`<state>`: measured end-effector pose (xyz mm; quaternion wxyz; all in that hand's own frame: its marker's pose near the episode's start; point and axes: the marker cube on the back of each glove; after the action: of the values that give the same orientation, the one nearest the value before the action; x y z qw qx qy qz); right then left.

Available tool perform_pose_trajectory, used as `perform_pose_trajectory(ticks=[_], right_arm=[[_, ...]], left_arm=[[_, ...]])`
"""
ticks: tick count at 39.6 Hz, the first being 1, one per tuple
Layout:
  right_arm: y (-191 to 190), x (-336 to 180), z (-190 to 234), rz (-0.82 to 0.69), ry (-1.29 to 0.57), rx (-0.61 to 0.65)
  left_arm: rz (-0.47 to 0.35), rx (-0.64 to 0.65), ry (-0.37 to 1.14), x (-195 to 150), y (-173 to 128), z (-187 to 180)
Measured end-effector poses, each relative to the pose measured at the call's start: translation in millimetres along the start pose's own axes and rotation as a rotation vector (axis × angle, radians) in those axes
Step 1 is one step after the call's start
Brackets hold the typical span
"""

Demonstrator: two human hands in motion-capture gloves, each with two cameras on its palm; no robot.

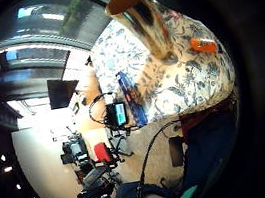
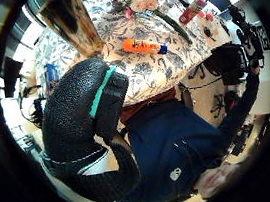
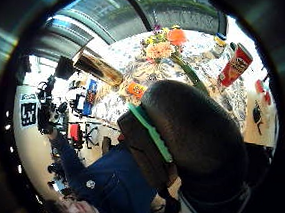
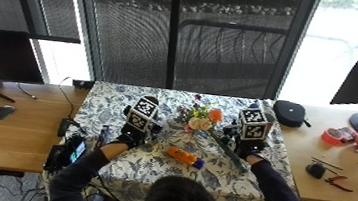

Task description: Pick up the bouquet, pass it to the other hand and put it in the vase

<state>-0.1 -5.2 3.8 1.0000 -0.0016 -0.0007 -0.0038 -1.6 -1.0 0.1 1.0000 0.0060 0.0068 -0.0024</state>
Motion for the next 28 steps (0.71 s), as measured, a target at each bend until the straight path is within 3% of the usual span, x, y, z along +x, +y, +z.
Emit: perform_pose_trajectory(ticks=[11, 20, 28], right_arm=[[-16.4, -14.8, 3.3, -0.036, -0.012, 0.011], [-36.5, -36.3, -3.0, -0.060, 0.030, 0.003], [-24.2, -43.7, -12.6, -0.065, 0.024, 0.016]], left_arm=[[-0.019, -0.019, 0.019, -8.6, -11.9, 10.0], [-0.101, -0.042, 0.077, -22.8, -20.3, 4.1], [-0.062, -0.011, 0.085, -17.2, -12.4, -2.1]])
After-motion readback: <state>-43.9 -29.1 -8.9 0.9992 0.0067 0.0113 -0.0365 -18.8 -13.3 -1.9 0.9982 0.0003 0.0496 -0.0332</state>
